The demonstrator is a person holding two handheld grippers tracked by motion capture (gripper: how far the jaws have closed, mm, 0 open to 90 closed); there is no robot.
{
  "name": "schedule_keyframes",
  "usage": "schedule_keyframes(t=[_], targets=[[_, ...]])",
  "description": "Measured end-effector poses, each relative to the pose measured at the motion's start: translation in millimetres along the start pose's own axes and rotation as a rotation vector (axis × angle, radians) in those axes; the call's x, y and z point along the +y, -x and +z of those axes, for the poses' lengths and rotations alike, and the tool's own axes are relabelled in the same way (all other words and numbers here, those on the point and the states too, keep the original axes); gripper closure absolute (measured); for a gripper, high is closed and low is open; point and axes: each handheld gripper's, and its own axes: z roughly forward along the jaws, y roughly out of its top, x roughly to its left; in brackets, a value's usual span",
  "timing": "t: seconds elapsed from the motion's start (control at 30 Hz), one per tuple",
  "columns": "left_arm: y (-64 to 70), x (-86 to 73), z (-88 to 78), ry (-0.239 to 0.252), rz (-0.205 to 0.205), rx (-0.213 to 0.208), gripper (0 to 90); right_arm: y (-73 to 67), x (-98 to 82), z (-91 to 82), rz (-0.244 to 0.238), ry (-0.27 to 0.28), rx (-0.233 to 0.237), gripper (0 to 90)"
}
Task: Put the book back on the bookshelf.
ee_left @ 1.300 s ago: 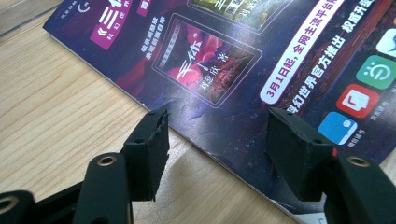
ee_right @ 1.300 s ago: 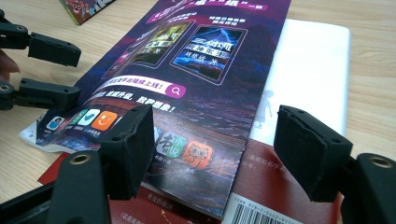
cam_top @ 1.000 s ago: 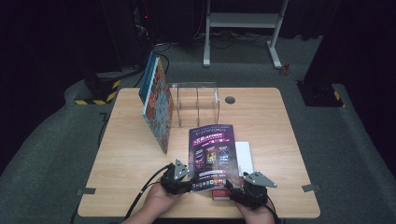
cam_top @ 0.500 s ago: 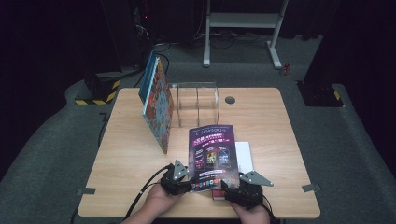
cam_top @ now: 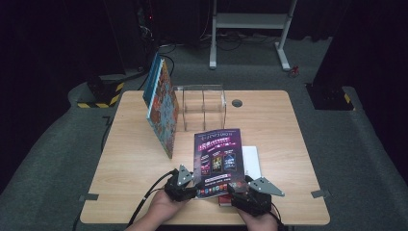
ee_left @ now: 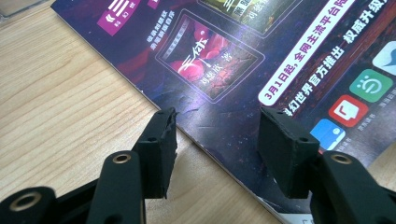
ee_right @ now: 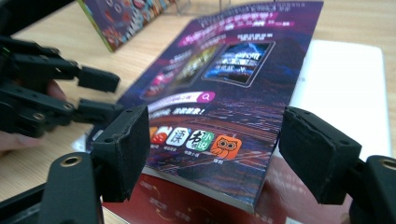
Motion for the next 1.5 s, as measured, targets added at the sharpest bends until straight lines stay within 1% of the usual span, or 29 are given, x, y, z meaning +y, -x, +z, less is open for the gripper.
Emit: schedule_keyframes(t=[0.13,0.2,0.23,0.27,0.3,0.37,0.4,0.43,0.47,0.5,0.53,0.57,0.6,0.63,0.77,0.8,0.87,1.0,1.17,1.2,1.4,1.5], targets=[[-0.5,-0.6,-0.2,0.001,-0.004,-0.004,47.3,-3.9,2.1,-1.6,-0.015,0.029,0.002,26.7],[-0.1,-1.0,-0.7,0.002,0.006,-0.011,47.8,-5.5,2.6,-1.5,-0.023,0.036,-0.002,27.1],[0.2,-0.9,-0.6,0.002,0.001,-0.034,46.7,-6.2,2.8,-1.2,-0.030,0.036,-0.006,27.5],[1.0,-0.9,-0.3,0.000,-0.010,-0.042,45.8,-6.8,2.9,-0.5,-0.030,0.034,-0.003,28.0],[1.2,-0.8,-0.3,-0.001,-0.013,-0.040,44.6,-7.5,2.7,0.4,-0.035,0.028,0.000,27.8],[-0.3,-1.1,-0.5,-0.002,-0.016,-0.045,44.5,-9.7,2.8,1.1,-0.039,0.031,-0.012,27.9],[-1.2,-1.3,-0.7,-0.001,-0.020,-0.048,44.5,-9.4,3.3,1.1,-0.040,0.034,-0.009,27.9],[-1.2,-1.3,-0.7,-0.001,-0.020,-0.048,44.5,-9.4,3.3,1.1,-0.040,0.034,-0.009,27.9],[-0.9,-1.7,-1.2,-0.003,-0.022,-0.050,44.5,-9.0,4.3,0.7,-0.039,0.041,0.002,28.0],[-0.1,-1.7,-1.3,-0.005,-0.017,-0.048,42.4,-9.6,4.6,0.7,-0.042,0.044,0.006,28.1],[0.7,-1.8,-1.6,-0.003,-0.007,-0.039,42.1,-10.5,4.8,0.6,-0.045,0.047,0.009,28.1],[0.7,-1.8,-1.6,-0.003,-0.007,-0.039,42.0,-10.5,4.8,0.6,-0.045,0.047,0.009,28.1],[1.2,-2.0,-1.8,-0.004,-0.006,-0.039,42.0,-12.6,5.0,0.6,-0.056,0.059,0.008,29.1],[-0.2,-2.2,-1.7,-0.006,-0.013,-0.048,41.9,-13.5,5.2,0.5,-0.062,0.063,0.008,29.7],[0.5,-2.6,-1.7,-0.003,-0.015,-0.043,41.9,-14.5,6.1,-0.1,-0.070,0.076,0.013,31.5],[1.5,-2.7,-2.3,-0.003,-0.006,-0.037,42.0,-15.0,6.2,0.1,-0.075,0.081,0.012,31.5],[2.0,-3.2,-2.5,-0.001,-0.002,-0.035,41.0,-16.5,6.5,0.4,-0.080,0.087,0.011,31.8],[0.5,-3.8,-2.7,-0.003,-0.009,-0.040,41.0,-19.8,7.9,0.5,-0.093,0.108,0.027,33.4],[-1.4,-4.6,-2.9,-0.002,-0.016,-0.046,41.0,-27.1,8.7,3.1,-0.117,0.115,0.052,37.0],[-1.2,-4.9,-2.8,0.000,-0.024,-0.048,41.0,-28.3,8.8,3.7,-0.121,0.119,0.056,37.5],[-1.9,-5.7,-3.0,0.003,-0.035,-0.054,41.0,-32.0,10.7,5.6,-0.132,0.135,0.062,41.7],[-2.1,-6.0,-3.2,0.003,-0.035,-0.054,40.6,-32.9,11.4,6.8,-0.137,0.134,0.064,43.6]])
